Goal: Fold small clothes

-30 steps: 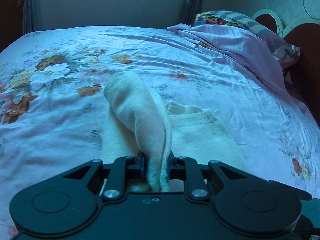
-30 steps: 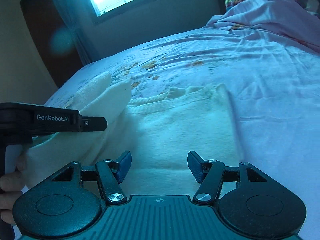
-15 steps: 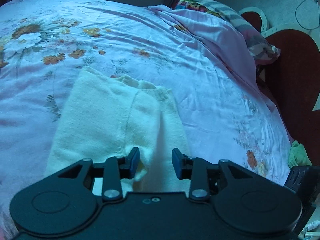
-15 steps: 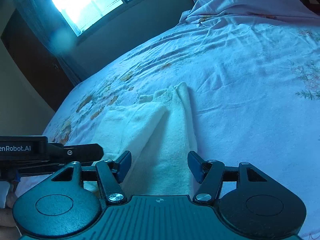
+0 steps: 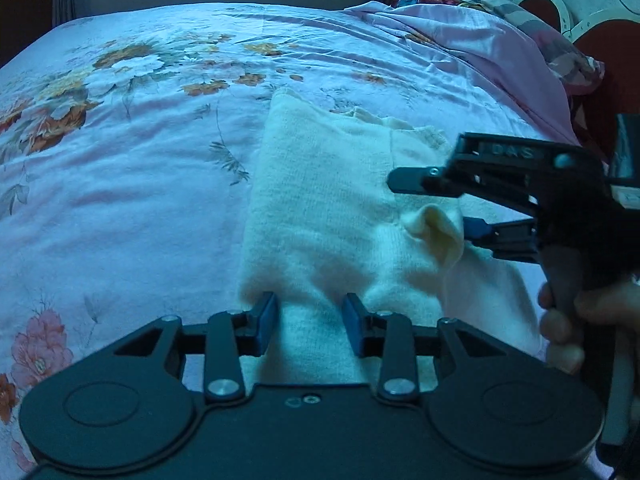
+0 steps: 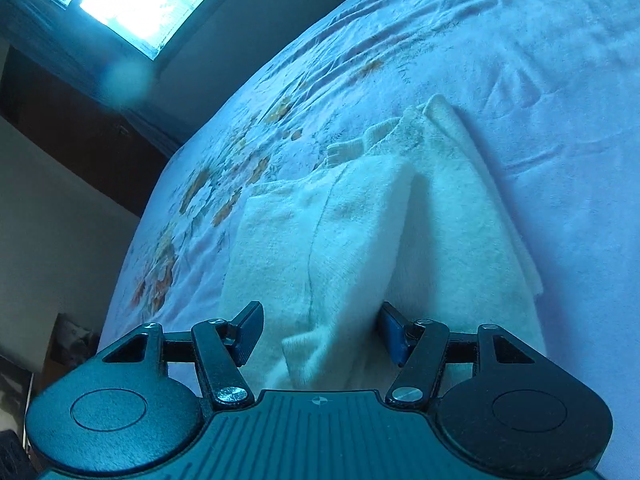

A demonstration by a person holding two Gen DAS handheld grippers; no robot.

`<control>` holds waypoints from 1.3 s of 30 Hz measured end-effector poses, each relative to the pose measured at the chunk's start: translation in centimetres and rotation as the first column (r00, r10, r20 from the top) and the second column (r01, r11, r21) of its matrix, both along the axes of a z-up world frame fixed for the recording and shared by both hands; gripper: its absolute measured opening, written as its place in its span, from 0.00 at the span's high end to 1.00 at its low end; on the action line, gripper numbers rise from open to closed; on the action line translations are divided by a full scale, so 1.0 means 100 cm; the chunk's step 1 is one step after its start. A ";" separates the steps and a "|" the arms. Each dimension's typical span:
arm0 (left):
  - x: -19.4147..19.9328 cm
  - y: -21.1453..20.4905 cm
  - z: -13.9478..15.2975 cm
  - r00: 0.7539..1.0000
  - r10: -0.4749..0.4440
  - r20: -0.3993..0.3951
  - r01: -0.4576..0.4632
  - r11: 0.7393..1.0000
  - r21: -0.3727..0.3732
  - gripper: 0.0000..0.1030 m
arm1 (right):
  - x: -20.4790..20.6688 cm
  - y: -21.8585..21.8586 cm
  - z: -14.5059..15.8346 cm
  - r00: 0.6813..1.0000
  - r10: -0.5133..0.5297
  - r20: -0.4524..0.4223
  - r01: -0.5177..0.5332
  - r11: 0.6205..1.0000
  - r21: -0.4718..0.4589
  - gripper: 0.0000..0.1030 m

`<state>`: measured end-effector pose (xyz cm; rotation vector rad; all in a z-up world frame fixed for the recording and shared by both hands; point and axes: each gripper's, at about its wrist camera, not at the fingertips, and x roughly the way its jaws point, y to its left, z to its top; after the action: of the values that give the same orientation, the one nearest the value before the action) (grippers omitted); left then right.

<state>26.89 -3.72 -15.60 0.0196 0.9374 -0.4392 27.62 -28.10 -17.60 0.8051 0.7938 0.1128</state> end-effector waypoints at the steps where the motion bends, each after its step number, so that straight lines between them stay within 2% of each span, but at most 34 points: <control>1: -0.001 0.002 0.000 1.000 -0.002 0.002 0.002 1.000 -0.010 0.68 | 0.005 0.002 -0.001 1.000 -0.004 0.001 0.004 1.000 -0.017 0.40; 3: -0.001 0.007 0.000 1.000 -0.007 -0.004 0.007 0.999 -0.033 0.68 | 0.017 0.004 -0.003 1.000 -0.009 0.017 0.010 0.998 -0.057 0.41; 5: 0.002 0.011 -0.001 1.000 0.000 -0.020 -0.002 0.998 -0.063 0.68 | 0.026 0.004 -0.007 1.000 -0.020 0.011 0.021 0.998 -0.064 0.60; 6: 0.003 0.012 -0.001 1.000 0.003 -0.024 -0.005 0.998 -0.070 0.68 | 0.030 0.003 -0.010 1.000 -0.021 0.008 0.022 0.998 -0.051 0.65; 7: 0.003 0.012 -0.001 1.000 0.006 -0.025 -0.008 0.997 -0.073 0.68 | 0.033 0.002 -0.013 1.000 -0.016 0.008 0.016 0.999 -0.042 0.85; 8: 0.003 0.013 -0.001 1.000 0.007 -0.024 -0.009 0.997 -0.077 0.68 | 0.036 0.003 -0.013 1.000 0.000 0.008 0.000 0.999 -0.046 0.88; 10: 0.003 0.012 0.000 1.000 0.003 -0.015 -0.004 0.997 -0.078 0.68 | 0.037 0.008 -0.008 0.999 0.024 0.029 -0.020 0.994 -0.108 0.88; 13: 0.002 0.010 0.007 1.000 -0.003 0.004 0.004 0.995 -0.101 0.68 | 0.033 0.013 0.012 0.991 0.072 0.111 -0.043 0.970 -0.239 0.89; 16: 0.002 -0.001 0.017 1.000 -0.024 0.013 0.026 0.989 -0.144 0.68 | 0.030 0.014 0.035 0.974 0.158 0.159 -0.089 0.924 -0.373 0.90; 20: -0.001 -0.030 0.022 0.996 -0.093 0.006 0.092 0.976 -0.196 0.68 | 0.022 0.009 0.060 0.953 0.228 0.202 -0.084 0.835 -0.544 0.90; 22: -0.001 -0.045 0.014 0.994 -0.103 -0.024 0.097 0.975 -0.202 0.68 | 0.028 0.007 0.056 0.949 0.274 0.153 -0.125 0.777 -0.617 0.90; 23: 0.001 -0.051 0.009 0.993 -0.106 -0.042 0.096 0.976 -0.196 0.68 | 0.035 0.002 0.044 0.954 0.289 0.083 -0.179 0.768 -0.615 0.90; 25: 0.003 -0.059 -0.005 0.988 -0.123 -0.089 0.105 0.977 -0.186 0.68 | 0.046 -0.008 0.015 0.965 0.261 -0.022 -0.219 0.757 -0.616 0.90; 26: 0.002 -0.060 -0.008 0.988 -0.128 -0.088 0.111 0.978 -0.176 0.68 | 0.045 -0.010 0.006 0.968 0.246 -0.046 -0.220 0.752 -0.622 0.89; 27: 0.000 -0.059 -0.008 0.988 -0.131 -0.080 0.116 0.979 -0.168 0.68 | 0.040 -0.014 0.003 0.974 0.224 -0.038 -0.199 0.765 -0.613 0.89; 29: -0.003 -0.050 -0.002 0.990 -0.125 -0.073 0.111 0.979 -0.171 0.68 | 0.027 -0.023 0.009 0.981 0.192 -0.004 -0.163 0.823 -0.545 0.86; 32: -0.005 -0.035 0.010 0.994 -0.104 -0.040 0.096 0.981 -0.169 0.68 | 0.000 -0.033 0.024 0.987 0.156 0.032 -0.126 0.886 -0.446 0.69; 35: -0.010 -0.020 0.023 0.997 -0.076 0.030 0.079 0.988 -0.129 0.68 | -0.036 -0.034 0.037 0.988 0.151 0.038 -0.125 0.913 -0.388 0.68; 39: -0.013 -0.004 0.024 0.998 -0.029 0.058 0.034 0.996 -0.087 0.68 | -0.082 -0.030 0.038 0.992 0.123 0.015 -0.111 0.938 -0.327 0.68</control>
<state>25.64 -4.12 -13.23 -0.0337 0.8621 -0.5062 19.41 -31.12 -13.82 0.4408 0.8014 0.0978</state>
